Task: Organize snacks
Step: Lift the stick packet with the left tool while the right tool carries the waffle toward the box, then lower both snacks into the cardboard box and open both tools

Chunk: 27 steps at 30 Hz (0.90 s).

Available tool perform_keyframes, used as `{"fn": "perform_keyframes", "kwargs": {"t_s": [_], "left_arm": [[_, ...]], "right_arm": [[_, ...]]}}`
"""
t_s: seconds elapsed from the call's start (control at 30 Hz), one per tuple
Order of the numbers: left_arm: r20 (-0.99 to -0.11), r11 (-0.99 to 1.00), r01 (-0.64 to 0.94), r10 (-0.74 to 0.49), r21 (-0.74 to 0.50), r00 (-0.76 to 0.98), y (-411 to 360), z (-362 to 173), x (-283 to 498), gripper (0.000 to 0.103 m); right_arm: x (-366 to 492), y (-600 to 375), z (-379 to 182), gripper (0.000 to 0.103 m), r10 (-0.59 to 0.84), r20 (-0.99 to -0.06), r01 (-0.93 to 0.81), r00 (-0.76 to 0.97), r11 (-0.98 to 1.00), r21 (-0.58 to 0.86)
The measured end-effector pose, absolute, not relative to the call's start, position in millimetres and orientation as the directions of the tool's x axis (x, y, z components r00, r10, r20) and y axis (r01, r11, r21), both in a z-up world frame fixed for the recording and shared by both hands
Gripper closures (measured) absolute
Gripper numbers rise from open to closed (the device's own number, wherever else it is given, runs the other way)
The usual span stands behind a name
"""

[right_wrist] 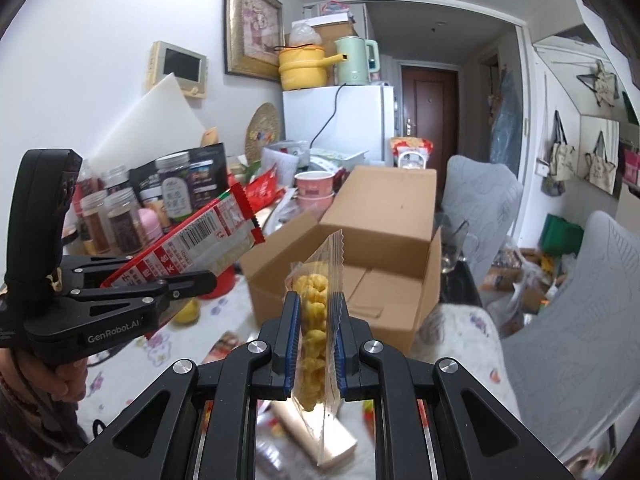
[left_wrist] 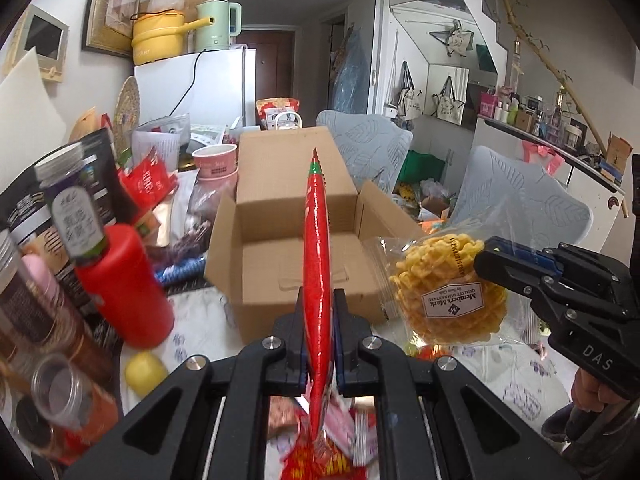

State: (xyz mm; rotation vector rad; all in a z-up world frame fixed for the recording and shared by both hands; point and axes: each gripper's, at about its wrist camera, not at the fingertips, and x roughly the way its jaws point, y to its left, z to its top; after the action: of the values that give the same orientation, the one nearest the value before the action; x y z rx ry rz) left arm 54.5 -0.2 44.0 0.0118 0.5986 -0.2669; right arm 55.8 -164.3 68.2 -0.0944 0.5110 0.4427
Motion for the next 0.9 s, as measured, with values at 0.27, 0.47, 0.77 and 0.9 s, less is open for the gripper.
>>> {"fn": "perform_keyframes", "kwargs": {"t_s": [0.27, 0.47, 0.77, 0.9], "left_arm": [[-0.551, 0.966, 0.244, -0.250, -0.085, 0.796, -1, 48, 107, 0.094], [-0.549, 0.970, 0.234, -0.235, -0.073, 0.802, 0, 49, 147, 0.094], [-0.584, 0.974, 0.225, -0.190, -0.013, 0.790, -8, 35, 204, 0.094], [-0.615, 0.975, 0.220, -0.169, 0.008, 0.770, -13, 20, 224, 0.094]], "right_arm": [[102, -163, 75, 0.088, 0.369, -0.468, -0.424, 0.803, 0.906, -0.011], [138, -160, 78, 0.088, 0.350, -0.452, -0.409, 0.821, 0.912, -0.037], [198, -148, 64, 0.088, 0.324, -0.501, -0.412, 0.802, 0.908, -0.073], [218, -140, 50, 0.088, 0.296, -0.542, -0.410, 0.787, 0.907, -0.100]]}}
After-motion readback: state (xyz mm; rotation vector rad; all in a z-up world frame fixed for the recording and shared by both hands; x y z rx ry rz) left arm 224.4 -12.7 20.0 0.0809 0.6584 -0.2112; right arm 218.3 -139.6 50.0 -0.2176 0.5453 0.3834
